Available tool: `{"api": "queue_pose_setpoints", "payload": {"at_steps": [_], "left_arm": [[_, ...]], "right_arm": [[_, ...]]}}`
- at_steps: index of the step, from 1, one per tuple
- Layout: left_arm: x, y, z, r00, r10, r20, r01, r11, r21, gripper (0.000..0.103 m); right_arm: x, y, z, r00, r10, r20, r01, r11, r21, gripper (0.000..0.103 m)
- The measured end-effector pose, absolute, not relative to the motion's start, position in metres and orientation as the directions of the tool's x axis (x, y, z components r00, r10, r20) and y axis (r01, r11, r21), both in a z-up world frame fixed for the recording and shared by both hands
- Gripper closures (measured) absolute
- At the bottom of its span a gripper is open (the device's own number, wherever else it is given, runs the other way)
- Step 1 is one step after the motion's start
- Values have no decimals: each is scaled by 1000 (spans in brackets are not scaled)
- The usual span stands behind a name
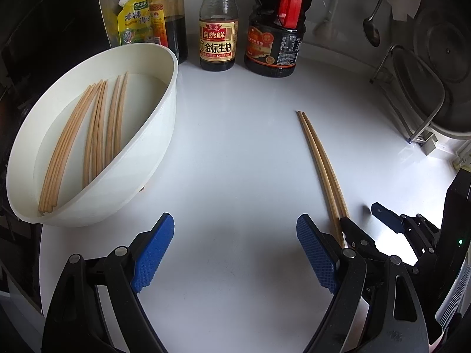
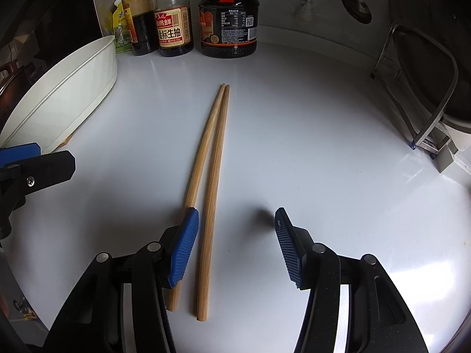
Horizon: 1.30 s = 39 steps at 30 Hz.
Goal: Organize utensils
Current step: 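Lower both open tools over the last two chopsticks on the counter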
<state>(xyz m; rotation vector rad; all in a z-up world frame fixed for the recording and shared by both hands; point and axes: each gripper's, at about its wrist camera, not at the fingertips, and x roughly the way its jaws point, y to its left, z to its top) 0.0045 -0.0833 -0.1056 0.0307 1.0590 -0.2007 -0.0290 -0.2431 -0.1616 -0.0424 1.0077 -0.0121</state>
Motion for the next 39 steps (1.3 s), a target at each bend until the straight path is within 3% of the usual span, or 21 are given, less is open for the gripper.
{"api": "queue_pose_setpoints", "payload": {"at_steps": [4, 8, 13, 33, 35, 39], "left_arm": [[6, -88, -107, 472, -149, -869, 186, 980, -67, 19], [8, -95, -109, 475, -154, -866, 188, 980, -72, 19], [10, -114, -117, 464, -160, -871, 200, 977, -72, 19], [23, -169, -142, 451, -157, -879, 252, 967, -44, 19], [23, -169, -144, 450, -155, -880, 250, 967, -43, 19], [23, -169, -148, 446, -143, -883, 247, 969, -33, 19]], "right_arm": [[-31, -246, -162, 543, -18, -840, -12, 1000, -29, 54], [-35, -247, -161, 551, -3, -835, -29, 999, -23, 78], [-36, -257, -160, 556, 1, -831, -17, 1000, -10, 95], [-43, -318, -154, 546, 1, -838, 62, 997, 42, 95], [-42, -319, -155, 544, 12, -839, 55, 997, 50, 88], [-41, -318, -155, 548, 0, -836, 47, 998, 30, 85]]}}
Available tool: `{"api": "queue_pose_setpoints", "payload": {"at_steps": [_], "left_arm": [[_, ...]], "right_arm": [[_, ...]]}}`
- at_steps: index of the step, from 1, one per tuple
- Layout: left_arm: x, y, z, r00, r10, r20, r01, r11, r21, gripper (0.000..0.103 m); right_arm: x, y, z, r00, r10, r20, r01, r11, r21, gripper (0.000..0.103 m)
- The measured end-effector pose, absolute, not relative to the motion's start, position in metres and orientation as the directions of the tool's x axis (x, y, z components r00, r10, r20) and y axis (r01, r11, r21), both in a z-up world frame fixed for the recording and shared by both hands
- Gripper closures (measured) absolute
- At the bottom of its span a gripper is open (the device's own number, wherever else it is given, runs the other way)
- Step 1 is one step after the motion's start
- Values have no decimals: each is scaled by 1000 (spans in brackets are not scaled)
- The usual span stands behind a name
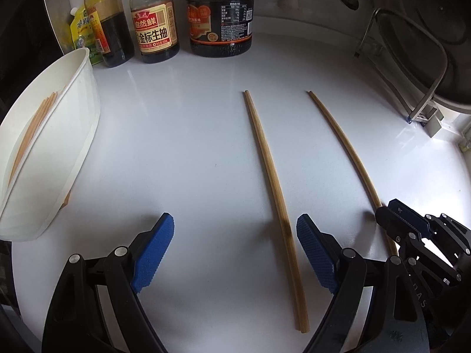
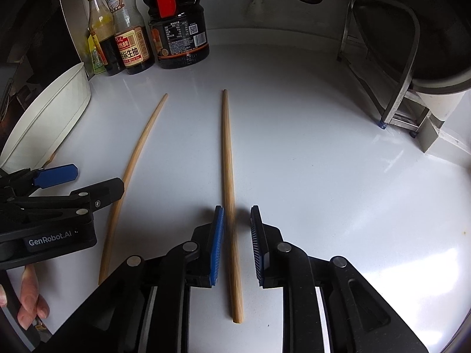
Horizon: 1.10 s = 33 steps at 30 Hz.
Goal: Organize utensils
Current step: 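Lower both open tools over the last two chopsticks on the counter, then close the right tool on one chopstick while the left tool grasps the other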
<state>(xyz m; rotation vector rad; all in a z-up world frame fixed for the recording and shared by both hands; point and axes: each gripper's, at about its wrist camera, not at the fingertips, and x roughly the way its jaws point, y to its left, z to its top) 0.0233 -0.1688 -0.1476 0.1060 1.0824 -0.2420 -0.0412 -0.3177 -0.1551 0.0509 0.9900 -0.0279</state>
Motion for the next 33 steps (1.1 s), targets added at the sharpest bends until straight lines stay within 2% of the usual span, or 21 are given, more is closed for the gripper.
{"api": "queue_pose_setpoints", "payload": {"at_steps": [10, 13, 15, 16, 17, 18, 19, 21, 22, 33], "left_arm": [[27, -173, -156, 445, -118, -888, 239, 971, -9, 18], [27, -174, -156, 454, -115, -883, 240, 971, -3, 21], [26, -176, -153, 459, -123, -880, 246, 969, -7, 34], [25, -177, -152, 460, -126, -879, 250, 968, -8, 37], [25, -178, -151, 460, -129, -878, 254, 967, -9, 44], [25, -178, -150, 461, -134, -877, 258, 966, -12, 56], [25, -180, -149, 460, -137, -877, 265, 964, -11, 63], [24, -182, -148, 451, -147, -880, 279, 960, -17, 89], [24, -183, -147, 445, -150, -883, 284, 959, -20, 95], [25, -166, -129, 381, -262, -887, 305, 941, -146, 96]], "right_arm": [[-35, -315, -156, 557, -32, -830, 24, 999, -23, 84], [-34, -312, -156, 562, -34, -826, 13, 999, -32, 84], [-32, -310, -155, 563, -31, -826, 8, 999, -33, 84], [-31, -309, -155, 563, -32, -826, 8, 999, -34, 86], [-31, -308, -155, 563, -29, -826, 5, 999, -32, 90], [-30, -306, -154, 562, -30, -826, 2, 999, -35, 93], [-31, -305, -154, 561, -38, -827, 3, 999, -44, 96], [-30, -303, -153, 557, -39, -829, 5, 999, -43, 96], [-30, -304, -153, 556, -37, -830, 10, 999, -37, 96], [-30, -302, -133, 570, 13, -822, 68, 996, 63, 97]]}}
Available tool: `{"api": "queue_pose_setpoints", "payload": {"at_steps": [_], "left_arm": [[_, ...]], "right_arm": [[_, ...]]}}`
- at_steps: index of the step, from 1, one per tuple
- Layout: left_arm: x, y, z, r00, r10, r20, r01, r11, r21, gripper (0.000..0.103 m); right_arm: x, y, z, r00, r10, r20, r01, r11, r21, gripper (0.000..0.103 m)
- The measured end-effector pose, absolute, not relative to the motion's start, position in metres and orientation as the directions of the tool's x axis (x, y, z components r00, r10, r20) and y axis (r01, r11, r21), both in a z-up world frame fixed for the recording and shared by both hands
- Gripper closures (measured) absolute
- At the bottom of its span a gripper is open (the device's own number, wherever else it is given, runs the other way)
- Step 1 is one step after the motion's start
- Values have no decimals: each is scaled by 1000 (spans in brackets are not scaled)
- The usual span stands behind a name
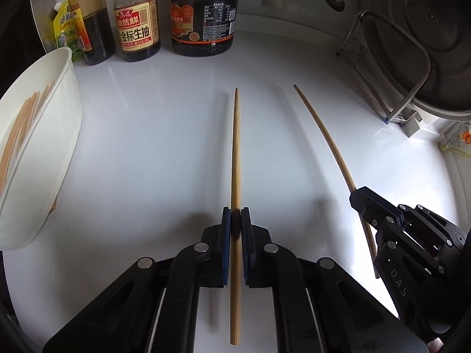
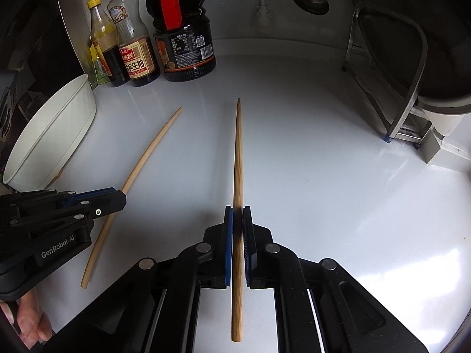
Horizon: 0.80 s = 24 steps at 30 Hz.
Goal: Organize utensils
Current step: 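Close the right tool on one chopstick while the left tool grasps the other, then carry both held chopsticks up and over the white basin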
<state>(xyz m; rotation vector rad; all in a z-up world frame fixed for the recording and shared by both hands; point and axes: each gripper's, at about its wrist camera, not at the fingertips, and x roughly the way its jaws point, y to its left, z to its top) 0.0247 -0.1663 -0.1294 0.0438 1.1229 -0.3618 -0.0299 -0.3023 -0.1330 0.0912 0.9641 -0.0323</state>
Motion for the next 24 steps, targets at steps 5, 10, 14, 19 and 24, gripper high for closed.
{"api": "queue_pose_setpoints", "payload": {"at_steps": [5, 10, 14, 19, 24], "left_arm": [[30, -141, -92, 426, -290, -857, 306, 938, -166, 96], [40, -86, -54, 499, -253, -829, 258, 956, -137, 96], [51, -27, -33, 552, -176, -815, 191, 978, -83, 96], [72, 47, -29, 567, -94, -819, 104, 994, -42, 96], [92, 101, -43, 528, -73, -846, 85, 996, -33, 96]], "right_arm": [[-23, -286, -103, 597, 47, -801, 61, 993, 104, 97], [-9, -244, -70, 629, 118, -768, 3, 988, 155, 97], [15, -192, -55, 639, 195, -744, -76, 979, 191, 97], [53, -121, -51, 617, 292, -731, -162, 956, 245, 97], [93, -62, -58, 567, 339, -750, -195, 941, 278, 97]]}}
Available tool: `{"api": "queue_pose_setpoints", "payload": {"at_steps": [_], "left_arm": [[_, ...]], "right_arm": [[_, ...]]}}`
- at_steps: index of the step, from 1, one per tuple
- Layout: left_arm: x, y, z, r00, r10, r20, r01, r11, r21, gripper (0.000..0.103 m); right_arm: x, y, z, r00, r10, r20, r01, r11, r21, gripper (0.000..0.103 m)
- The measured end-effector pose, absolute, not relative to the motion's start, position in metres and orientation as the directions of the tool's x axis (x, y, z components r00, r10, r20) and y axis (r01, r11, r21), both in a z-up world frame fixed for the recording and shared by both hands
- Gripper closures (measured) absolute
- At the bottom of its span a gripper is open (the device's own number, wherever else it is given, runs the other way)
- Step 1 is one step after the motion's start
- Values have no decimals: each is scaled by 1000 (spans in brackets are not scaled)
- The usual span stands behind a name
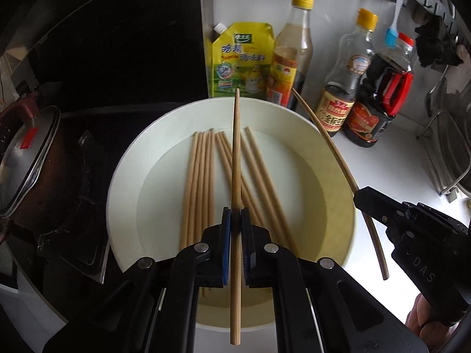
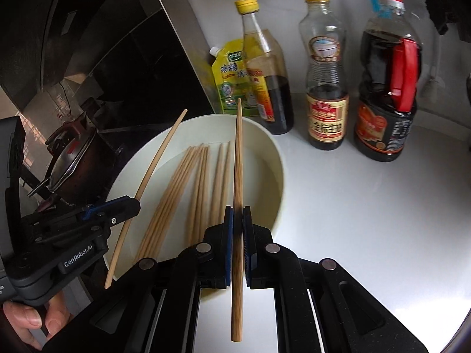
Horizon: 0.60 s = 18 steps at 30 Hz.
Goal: Organize utensils
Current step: 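Carry both held chopsticks up and over the white basin, then open the right tool to drop its chopstick while the left tool releases its own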
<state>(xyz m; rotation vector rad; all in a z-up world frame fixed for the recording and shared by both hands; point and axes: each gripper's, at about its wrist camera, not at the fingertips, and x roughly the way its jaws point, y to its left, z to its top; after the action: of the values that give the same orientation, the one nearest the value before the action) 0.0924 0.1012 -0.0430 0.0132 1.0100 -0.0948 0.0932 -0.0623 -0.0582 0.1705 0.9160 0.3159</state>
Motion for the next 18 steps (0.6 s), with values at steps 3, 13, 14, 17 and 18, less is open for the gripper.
{"api": "queue_pose_setpoints", "payload": {"at_steps": [3, 13, 14, 17, 18], "left_arm": [[103, 120, -53, 508, -77, -858, 87, 996, -38, 96], [130, 135, -86, 449, -119, -886, 112, 991, -76, 95], [131, 135, -88, 444, -120, -888, 113, 991, -77, 95], [133, 140, -94, 434, -127, -892, 110, 990, -87, 95], [133, 142, -95, 432, -132, -892, 108, 990, -94, 95]], "right_arm": [[106, -35, -65, 541, 331, -773, -201, 944, 263, 97], [128, 3, -96, 460, 291, -839, -158, 957, 245, 97], [128, 4, -99, 454, 285, -844, -156, 958, 240, 97], [130, 7, -104, 443, 276, -853, -148, 961, 233, 97], [131, 8, -105, 441, 273, -855, -146, 962, 231, 97]]}}
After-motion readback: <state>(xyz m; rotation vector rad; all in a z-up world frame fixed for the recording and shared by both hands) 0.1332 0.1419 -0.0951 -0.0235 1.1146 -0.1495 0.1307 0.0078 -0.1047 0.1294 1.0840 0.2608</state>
